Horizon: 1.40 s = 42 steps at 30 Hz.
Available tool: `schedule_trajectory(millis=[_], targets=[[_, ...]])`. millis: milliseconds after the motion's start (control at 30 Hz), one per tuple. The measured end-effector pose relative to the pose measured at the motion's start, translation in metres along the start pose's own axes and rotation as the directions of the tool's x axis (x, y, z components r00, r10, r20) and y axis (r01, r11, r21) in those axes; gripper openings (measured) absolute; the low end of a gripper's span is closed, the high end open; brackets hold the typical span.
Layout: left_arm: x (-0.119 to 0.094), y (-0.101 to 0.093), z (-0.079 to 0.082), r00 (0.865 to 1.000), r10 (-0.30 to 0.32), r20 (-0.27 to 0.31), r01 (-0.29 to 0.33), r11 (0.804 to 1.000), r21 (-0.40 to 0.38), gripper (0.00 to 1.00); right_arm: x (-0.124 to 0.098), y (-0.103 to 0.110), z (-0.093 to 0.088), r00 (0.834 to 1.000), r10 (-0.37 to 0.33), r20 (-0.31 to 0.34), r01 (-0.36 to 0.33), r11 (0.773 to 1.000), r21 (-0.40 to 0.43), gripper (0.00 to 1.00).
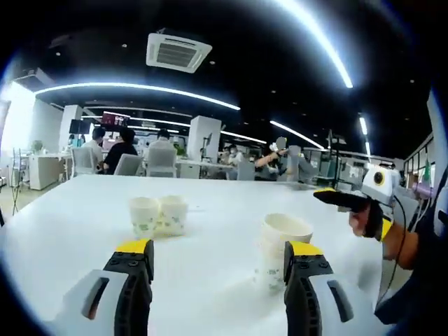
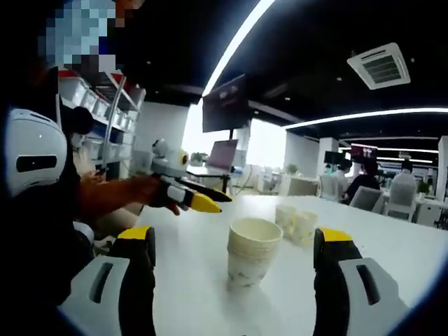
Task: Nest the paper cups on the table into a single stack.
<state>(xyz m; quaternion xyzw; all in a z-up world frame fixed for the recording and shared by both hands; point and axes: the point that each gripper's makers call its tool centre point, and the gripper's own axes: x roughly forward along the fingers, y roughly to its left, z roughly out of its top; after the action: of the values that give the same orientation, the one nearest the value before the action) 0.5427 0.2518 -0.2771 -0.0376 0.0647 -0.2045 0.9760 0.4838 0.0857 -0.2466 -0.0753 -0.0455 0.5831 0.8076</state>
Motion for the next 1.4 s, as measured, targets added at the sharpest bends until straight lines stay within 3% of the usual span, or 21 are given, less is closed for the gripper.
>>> schedule_trajectory(millis=[167,200,267,433,867,1067,1333,1400], targets=[[0.007,0.008,-0.003,0.999,0.03,-0.018,-0.029,0.999,0.035,0.9,-0.004,0.004,0.0,0.997,-0.016,-0.07,0.011,0.997,-0.072,0.99],[0.008,0.011,-0.003,0.999,0.04,-0.025,-0.039,0.998,0.043,0.92,-0.006,0.002,-0.004,0.993,-0.035,-0.109,0.025,0.996,-0.087,0.99],[0.011,0.016,-0.002,0.998,0.055,-0.023,-0.053,0.997,0.054,0.99,-0.009,0.002,-0.001,0.991,-0.05,-0.124,0.035,0.992,-0.122,0.99],[0.014,0.026,-0.001,0.996,0.083,-0.037,-0.081,0.995,0.053,0.99,-0.02,-0.007,0.003,0.978,-0.102,-0.18,0.076,0.986,-0.15,0.99],[0.011,0.049,0.004,0.987,0.161,-0.029,-0.159,0.986,0.051,0.98,-0.025,-0.019,0.005,0.968,-0.143,-0.206,0.108,0.979,-0.171,0.96],[0.02,0.058,0.008,0.983,0.178,-0.044,-0.174,0.982,0.072,0.99,-0.027,-0.019,0.013,0.969,-0.145,-0.202,0.11,0.979,-0.173,0.97],[0.04,0.072,0.002,0.974,0.205,-0.095,-0.194,0.974,0.114,0.97,-0.031,-0.021,0.029,0.972,-0.147,-0.182,0.119,0.98,-0.158,0.99],[0.044,0.063,0.0,0.974,0.205,-0.099,-0.194,0.975,0.11,0.97,-0.032,-0.021,0.03,0.972,-0.147,-0.182,0.119,0.981,-0.155,0.99]])
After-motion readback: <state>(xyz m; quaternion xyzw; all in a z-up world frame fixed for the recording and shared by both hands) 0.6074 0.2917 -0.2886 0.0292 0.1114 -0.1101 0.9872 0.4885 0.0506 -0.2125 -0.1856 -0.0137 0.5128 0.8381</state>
